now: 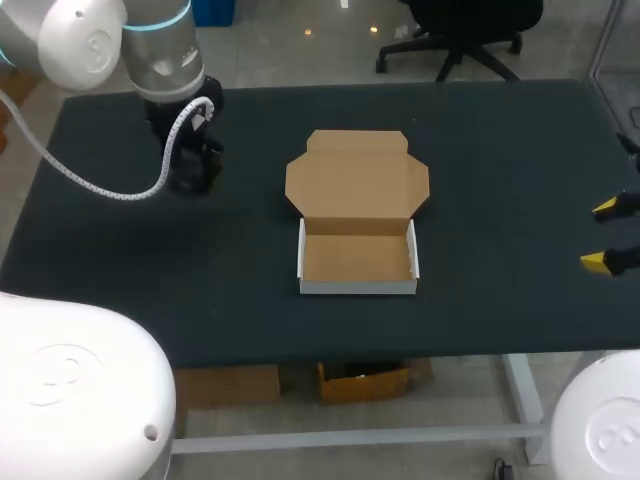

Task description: Assemble the packaging by folding the flat box into shape, placing the metal phone stand inside, and closing the box properly

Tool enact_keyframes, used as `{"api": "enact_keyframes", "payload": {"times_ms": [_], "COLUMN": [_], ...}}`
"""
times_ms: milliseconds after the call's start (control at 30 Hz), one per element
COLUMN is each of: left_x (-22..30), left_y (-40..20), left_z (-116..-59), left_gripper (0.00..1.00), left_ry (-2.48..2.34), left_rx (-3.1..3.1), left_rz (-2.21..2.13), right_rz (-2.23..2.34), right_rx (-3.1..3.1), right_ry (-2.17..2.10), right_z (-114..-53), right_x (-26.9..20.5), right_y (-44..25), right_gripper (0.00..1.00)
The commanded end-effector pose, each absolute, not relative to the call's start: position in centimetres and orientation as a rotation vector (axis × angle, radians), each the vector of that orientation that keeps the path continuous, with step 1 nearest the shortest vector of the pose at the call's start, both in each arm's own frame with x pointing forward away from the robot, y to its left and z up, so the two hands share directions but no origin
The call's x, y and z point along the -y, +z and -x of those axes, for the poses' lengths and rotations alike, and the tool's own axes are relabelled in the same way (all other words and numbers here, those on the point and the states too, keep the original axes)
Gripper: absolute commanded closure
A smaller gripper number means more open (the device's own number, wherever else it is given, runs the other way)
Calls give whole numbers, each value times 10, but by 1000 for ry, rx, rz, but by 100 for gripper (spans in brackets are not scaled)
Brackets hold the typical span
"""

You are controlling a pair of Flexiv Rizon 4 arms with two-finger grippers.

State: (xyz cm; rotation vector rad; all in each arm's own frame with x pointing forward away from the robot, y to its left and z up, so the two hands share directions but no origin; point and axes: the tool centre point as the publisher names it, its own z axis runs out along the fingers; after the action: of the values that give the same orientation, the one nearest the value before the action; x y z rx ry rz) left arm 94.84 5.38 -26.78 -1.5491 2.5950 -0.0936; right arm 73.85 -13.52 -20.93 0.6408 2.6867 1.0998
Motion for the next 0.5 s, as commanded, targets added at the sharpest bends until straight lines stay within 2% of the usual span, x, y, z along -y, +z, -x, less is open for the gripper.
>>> {"api": "enact_keyframes", "payload": {"times_ms": [33, 500], "left_x": [-53, -46], "left_y": [-266, -265], "left_z": [-948, -939], "left_gripper": [100, 100], "left_ry": [-88, -134], "left_rx": [-2592, -2586], "left_rz": [1549, 1498], "right_rz": [-639, -639], "right_rx": [-2686, -2686], "right_ry": [1104, 1104], "right_z": [-738, -738], "right_x": [136, 136], "right_y": [-208, -208], "right_gripper": [0, 0]}}
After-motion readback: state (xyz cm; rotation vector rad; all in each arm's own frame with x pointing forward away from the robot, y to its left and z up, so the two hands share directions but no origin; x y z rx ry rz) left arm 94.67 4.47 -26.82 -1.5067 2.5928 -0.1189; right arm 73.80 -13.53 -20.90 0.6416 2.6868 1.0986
